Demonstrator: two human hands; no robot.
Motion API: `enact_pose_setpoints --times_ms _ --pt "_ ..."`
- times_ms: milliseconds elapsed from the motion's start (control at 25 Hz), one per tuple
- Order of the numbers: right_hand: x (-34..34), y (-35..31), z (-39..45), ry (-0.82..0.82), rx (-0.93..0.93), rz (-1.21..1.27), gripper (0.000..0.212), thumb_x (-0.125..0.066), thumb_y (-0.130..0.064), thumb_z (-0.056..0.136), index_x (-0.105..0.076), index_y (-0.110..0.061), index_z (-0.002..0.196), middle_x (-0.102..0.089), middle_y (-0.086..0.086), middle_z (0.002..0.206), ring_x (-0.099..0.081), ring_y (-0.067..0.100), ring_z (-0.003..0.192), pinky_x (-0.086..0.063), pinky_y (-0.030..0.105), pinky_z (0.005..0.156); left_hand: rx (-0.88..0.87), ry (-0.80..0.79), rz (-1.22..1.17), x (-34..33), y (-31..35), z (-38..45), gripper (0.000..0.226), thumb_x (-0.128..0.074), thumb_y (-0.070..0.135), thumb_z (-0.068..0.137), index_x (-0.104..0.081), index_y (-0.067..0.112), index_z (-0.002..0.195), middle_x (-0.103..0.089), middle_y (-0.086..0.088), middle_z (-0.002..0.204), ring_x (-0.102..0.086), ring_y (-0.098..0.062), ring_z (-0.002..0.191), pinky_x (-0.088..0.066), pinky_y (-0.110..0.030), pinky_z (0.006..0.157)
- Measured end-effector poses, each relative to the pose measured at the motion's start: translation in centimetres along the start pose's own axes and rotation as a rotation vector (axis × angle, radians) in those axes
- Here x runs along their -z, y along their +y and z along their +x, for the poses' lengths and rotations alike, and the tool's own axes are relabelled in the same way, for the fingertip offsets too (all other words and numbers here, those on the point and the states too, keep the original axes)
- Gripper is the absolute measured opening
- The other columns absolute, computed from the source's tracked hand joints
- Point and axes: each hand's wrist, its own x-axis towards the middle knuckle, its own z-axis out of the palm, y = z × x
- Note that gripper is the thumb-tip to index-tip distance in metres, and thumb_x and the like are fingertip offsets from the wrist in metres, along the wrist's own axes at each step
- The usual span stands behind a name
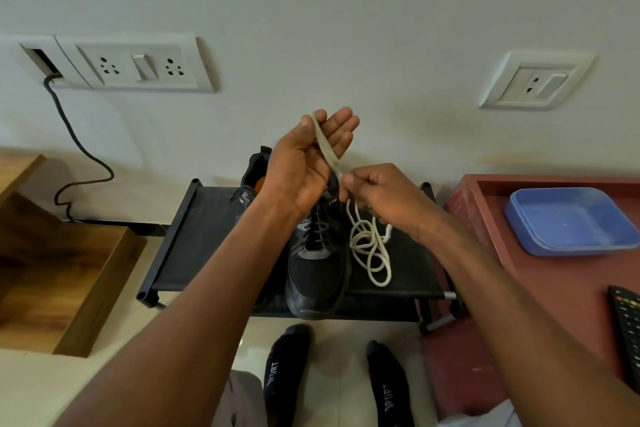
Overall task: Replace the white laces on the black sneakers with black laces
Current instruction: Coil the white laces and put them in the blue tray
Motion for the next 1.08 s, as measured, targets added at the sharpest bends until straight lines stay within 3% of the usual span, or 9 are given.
enact_pose_setpoints --times_ms 120,240,360,480,720,800,880,960,1080 --pt "0.0 -0.7 -0.6 -0.19 0.053 0.191 0.034 -0.052 -0.029 0.11 -0.074 -0.009 0.094 -0.039 -0.005 0.057 -0.029 0.009 0.047 -0.023 0.023 0.047 -0.16 0.075 0.679 0.9 0.1 0.1 0.037 -0.031 0.019 0.115 -0.061 -0.001 0.107 -0.077 -0.02 0.102 -0.076 -0.03 0.097 -0.062 -0.04 0.085" --pt "0.8 -1.1 -0.6 -0.054 0.173 0.469 0.034 -0.052 -0.033 0.108 -0.071 -0.013 0.089 -0.035 -0.002 0.059 -0.023 0.011 0.048 -0.018 0.027 0.046 -0.011 -0.048 1.118 1.4 -0.3 -0.3 0.033 -0.038 0.011 0.111 -0.066 -0.004 0.1 -0.068 -0.012 0.073 -0.062 -0.02 0.06 -0.05 -0.032 0.058" --pt "1.8 -0.7 0.1 0.233 0.133 0.704 0.032 -0.055 -0.035 0.108 -0.066 -0.013 0.087 -0.035 -0.002 0.059 -0.024 0.009 0.046 -0.016 0.026 0.044 0.297 -0.221 0.902 0.8 0.0 -0.8 0.034 -0.033 0.012 0.107 -0.065 0.001 0.103 -0.044 -0.002 0.064 -0.036 -0.015 0.053 -0.033 -0.027 0.052" --pt "1.9 0.5 0.6 0.456 -0.022 0.452 0.034 -0.061 -0.038 0.105 -0.069 -0.014 0.083 -0.041 -0.003 0.058 -0.03 0.008 0.046 -0.024 0.023 0.043 0.409 -0.33 0.575 0.1 -0.1 -0.7 0.044 -0.03 0.033 0.109 -0.062 0.008 0.093 -0.025 0.005 0.06 -0.017 -0.011 0.048 -0.02 -0.026 0.047" --pt "-0.1 0.4 0.4 0.017 -0.031 -0.109 0.04 -0.05 -0.032 0.111 -0.074 -0.014 0.085 -0.052 -0.01 0.056 -0.044 -0.001 0.044 -0.035 0.024 0.057 0.164 -0.114 -0.122 0.8 0.1 0.5 0.036 -0.036 0.034 0.112 -0.06 0.013 0.096 -0.044 0.008 0.062 -0.042 -0.007 0.05 -0.039 -0.021 0.051" --pt "-0.2 0.0 -0.2 -0.2 -0.019 -0.073 0.036 -0.05 -0.028 0.111 -0.075 -0.01 0.092 -0.047 -0.01 0.055 -0.039 0.002 0.045 -0.034 0.02 0.053 0.019 0.027 0.0 1.1 0.5 0.7 0.039 -0.035 0.034 0.114 -0.062 0.01 0.098 -0.062 0.0 0.073 -0.064 -0.015 0.066 -0.054 -0.025 0.065" --pt "0.3 -0.5 -0.6 -0.314 0.02 0.035 0.031 -0.051 -0.026 0.11 -0.074 -0.009 0.096 -0.042 -0.007 0.057 -0.033 0.007 0.048 -0.028 0.02 0.048 -0.089 0.106 0.459 1.4 0.8 0.4 0.042 -0.034 0.031 0.114 -0.063 0.003 0.104 -0.074 -0.011 0.086 -0.075 -0.025 0.083 -0.061 -0.035 0.079" --pt "1.1 -0.7 -0.8 -0.227 0.096 0.168 0.031 -0.053 -0.025 0.109 -0.072 -0.007 0.095 -0.04 -0.005 0.059 -0.029 0.01 0.05 -0.025 0.022 0.047 -0.051 0.043 0.912 1.5 0.6 -0.2 0.045 -0.034 0.029 0.115 -0.066 0.0 0.102 -0.073 -0.014 0.08 -0.071 -0.025 0.07 -0.058 -0.039 0.07" --pt "2.3 -0.3 -0.3 0.152 0.139 0.352 0.032 -0.059 -0.029 0.106 -0.069 -0.006 0.087 -0.041 0.0 0.058 -0.029 0.012 0.051 -0.022 0.024 0.046 0.207 -0.158 1.015 0.8 0.3 -1.2 0.058 -0.032 0.045 0.113 -0.067 0.007 0.086 -0.048 -0.006 0.057 -0.039 -0.019 0.047 -0.031 -0.032 0.05"
